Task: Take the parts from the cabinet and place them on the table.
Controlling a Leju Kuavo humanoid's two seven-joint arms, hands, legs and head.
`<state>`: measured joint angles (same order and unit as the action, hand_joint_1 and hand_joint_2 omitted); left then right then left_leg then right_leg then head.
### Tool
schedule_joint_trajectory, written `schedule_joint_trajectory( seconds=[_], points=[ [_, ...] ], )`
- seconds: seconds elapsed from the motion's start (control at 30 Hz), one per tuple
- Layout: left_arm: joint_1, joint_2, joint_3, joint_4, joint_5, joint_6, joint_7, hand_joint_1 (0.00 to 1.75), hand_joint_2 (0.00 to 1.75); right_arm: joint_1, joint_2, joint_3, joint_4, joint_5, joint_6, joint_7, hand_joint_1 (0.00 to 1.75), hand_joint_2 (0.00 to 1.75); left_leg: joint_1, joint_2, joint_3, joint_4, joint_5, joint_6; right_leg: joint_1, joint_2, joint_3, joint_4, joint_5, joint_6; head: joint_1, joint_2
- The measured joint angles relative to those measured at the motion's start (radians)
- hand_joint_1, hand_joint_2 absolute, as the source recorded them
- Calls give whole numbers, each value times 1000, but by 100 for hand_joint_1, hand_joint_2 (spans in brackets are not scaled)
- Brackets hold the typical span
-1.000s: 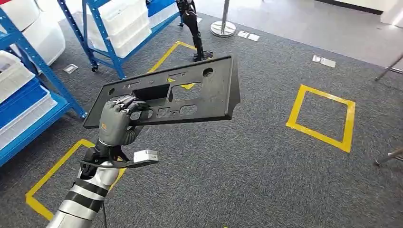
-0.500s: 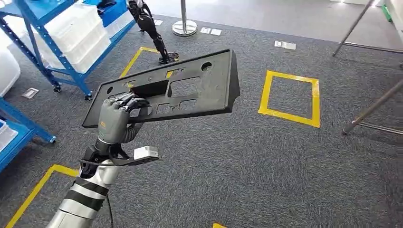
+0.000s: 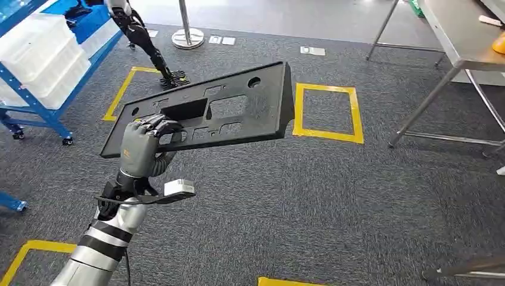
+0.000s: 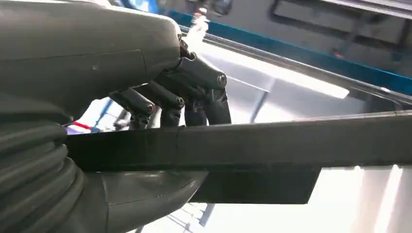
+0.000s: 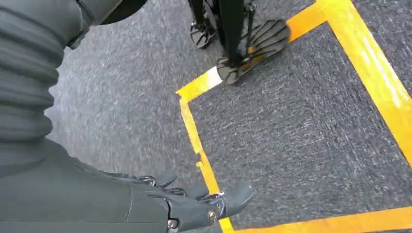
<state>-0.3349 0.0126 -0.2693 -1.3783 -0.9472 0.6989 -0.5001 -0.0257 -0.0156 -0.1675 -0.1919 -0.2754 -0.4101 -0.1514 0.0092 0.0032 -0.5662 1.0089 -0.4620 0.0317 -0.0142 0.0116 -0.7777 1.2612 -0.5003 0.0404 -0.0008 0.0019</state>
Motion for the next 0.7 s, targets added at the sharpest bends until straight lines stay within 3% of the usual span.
schedule_joint_trajectory(
  seconds=[0.03, 0.07, 0.1, 0.13, 0.17, 0.2, 0.23, 0.27, 0.33, 0.37, 0.4, 0.43, 0.47, 0.53, 0.57, 0.6, 0.67, 0.7],
  points=[
    [2, 1, 0, 1, 0, 0, 0, 175, 175, 0, 1, 0, 0, 1, 0, 0, 0, 175, -1, 16, 0, 0, -1, 1, -1, -1, -33, 65, -16, 5, 2, 0],
    [2, 1, 0, 2, 0, 0, -2, 175, 175, 0, 1, 0, 0, 2, 0, 0, 0, 175, -1, 28, 0, 0, -2, 1, -2, -1, -37, 67, -11, 12, 1, 0],
    [2, 1, 0, 2, 0, 0, -2, 175, 175, 1, 1, 0, 0, 3, 0, 0, 0, 175, -1, 40, 0, 0, -3, 1, -3, -4, -12, 19, 11, 22, 2, 0],
    [2, 1, -1, 2, -2, 0, -2, 175, 175, 1, 1, 0, 0, 3, 0, 0, 0, 175, -1, 51, 1, 0, -4, -1, -3, -12, 33, -66, 42, 31, 2, 0],
    [1, 1, -1, 2, -4, 0, -2, 175, 175, 1, 0, -1, 0, 5, 0, 0, 0, 175, -1, 63, 3, 0, -6, -4, -2, -37, 98, -179, 75, 37, 3, 0],
    [0, 1, -1, 2, -5, 0, -2, 175, 175, -1, 0, -2, -1, 6, -1, 0, 0, 175, -5, 70, 6, 0, -9, -8, 2, -90, 145, -255, 88, 33, 3, 0],
    [-1, 1, 0, 2, -5, 0, -2, 175, 175, -6, 0, -3, -2, 6, -1, 0, 0, 175, -17, 81, 4, 3, -16, -15, 11, -102, 153, -266, 96, 24, 4, 0],
    [-2, 2, 0, 3, -6, 0, -2, 175, 175, -6, 0, -4, -2, 6, -1, 0, 0, 175, -15, 90, 7, 3, -18, -19, 12, -86, 149, -265, 105, 11, 0, 0],
    [-2, 0, -2, 3, -6, 0, -3, 175, 175, -4, 0, -8, -2, 6, -2, 0, 0, 175, -15, 115, 17, -2, -22, -27, 16, -60, 145, -264, 106, 1, 0, 0],
    [-3, 0, -2, 2, -6, 0, -3, 175, 175, -5, 0, -9, -2, 6, -2, 0, 0, 175, -14, 126, 22, -2, -28, -34, 11, -48, 151, -271, 109, -6, 0, 0],
    [-4, 0, -3, 3, -6, 0, -2, 175, 175, -3, 0, -9, -2, 7, -2, 0, 0, 175, -6, 83, 13, 18, -44, -41, -4, -33, 157, -274, 111, -13, -2, 0],
    [-4, 0, -3, 3, -6, 0, -2, 175, 175, -3, 0, -10, -2, 7, -3, 2, 0, 175, -3, 36, -6, 72, -79, -41, -6, -26, 159, -274, 110, -22, -8, 0],
    [-4, 1, -3, 3, -6, 0, -3, 175, 175, -4, 0, -10, -2, 8, -3, 2, 0, 175, -3, 9, -45, 154, -122, -43, -6, -16, 159, -274, 110, -25, -10, 0],
    [0, 1, -3, 10, -6, 0, -3, 175, 175, -5, -1, -13, -2, 9, -4, 2, 0, 175, -2, -6, -122, 307, -179, -48, -4, 13, 158, -274, 110, -29, -10, 0],
    [2, 1, -3, 13, -6, 0, -3, 175, 175, -5, -1, -15, -2, 9, -4, 2, 0, 175, 0, -7, -138, 327, -176, -48, -4, 27, 159, -273, 110, -29, -11, 0],
    [2, 1, -3, 17, -6, 0, -3, 175, 175, -5, -1, -16, -2, 10, -4, 3, 0, 175, 3, -7, -130, 298, -145, -48, -4, 43, 160, -272, 110, -28, -10, 0],
    [1, 1, -3, 18, -6, 0, -3, 175, 175, -3, 0, -17, -2, 11, -4, 5, 0, 175, 13, -16, -57, 137, -48, -51, -7, 72, 162, -268, 110, -27, -10, 0],
    [1, 2, -3, 18, -6, 0, -3, 175, 175, -3, 0, -17, -2, 11, -4, 5, 0, 175, 22, -46, -20, 59, -13, -55, -8, 84, 162, -264, 107, -23, -10, 0]
  ],
)
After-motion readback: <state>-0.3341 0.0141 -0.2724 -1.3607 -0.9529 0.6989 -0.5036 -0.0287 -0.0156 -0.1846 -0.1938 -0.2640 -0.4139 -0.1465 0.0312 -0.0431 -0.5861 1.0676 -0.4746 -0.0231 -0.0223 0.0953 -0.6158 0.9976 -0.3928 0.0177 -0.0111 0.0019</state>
